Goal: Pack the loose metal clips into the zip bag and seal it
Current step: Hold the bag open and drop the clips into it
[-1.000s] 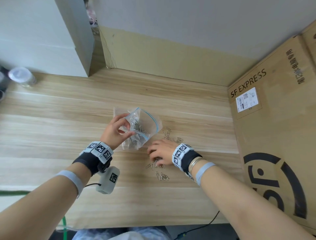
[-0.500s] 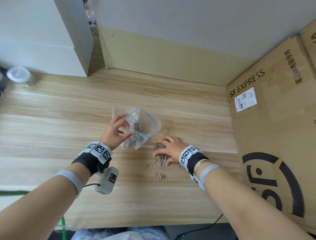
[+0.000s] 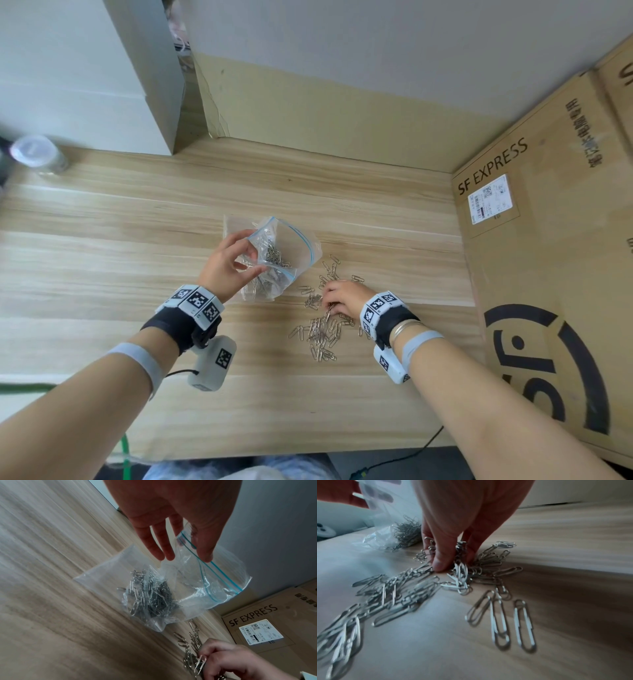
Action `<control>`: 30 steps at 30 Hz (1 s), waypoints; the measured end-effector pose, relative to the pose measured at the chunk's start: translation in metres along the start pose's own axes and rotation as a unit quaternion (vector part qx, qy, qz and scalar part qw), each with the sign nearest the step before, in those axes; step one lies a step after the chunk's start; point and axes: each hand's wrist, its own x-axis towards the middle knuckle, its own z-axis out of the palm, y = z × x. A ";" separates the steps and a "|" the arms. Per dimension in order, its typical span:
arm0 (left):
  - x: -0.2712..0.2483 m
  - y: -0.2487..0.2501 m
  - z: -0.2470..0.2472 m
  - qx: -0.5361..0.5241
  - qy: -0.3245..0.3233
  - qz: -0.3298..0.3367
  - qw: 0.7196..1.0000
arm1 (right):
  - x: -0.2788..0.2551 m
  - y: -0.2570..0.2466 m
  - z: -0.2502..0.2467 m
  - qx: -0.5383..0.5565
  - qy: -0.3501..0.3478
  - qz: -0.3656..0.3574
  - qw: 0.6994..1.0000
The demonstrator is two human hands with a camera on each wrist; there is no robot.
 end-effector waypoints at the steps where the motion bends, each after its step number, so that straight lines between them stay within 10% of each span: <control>1: 0.000 0.000 0.000 0.000 -0.001 0.001 1.000 | -0.001 0.000 0.000 0.015 0.010 0.005 1.000; 16: 0.002 0.002 0.000 0.001 -0.003 0.022 1.000 | -0.012 -0.041 -0.081 0.143 0.212 -0.023 0.966; 30: 0.002 0.002 -0.005 -0.003 -0.017 0.021 1.000 | 0.041 -0.076 -0.095 0.110 0.116 0.011 0.987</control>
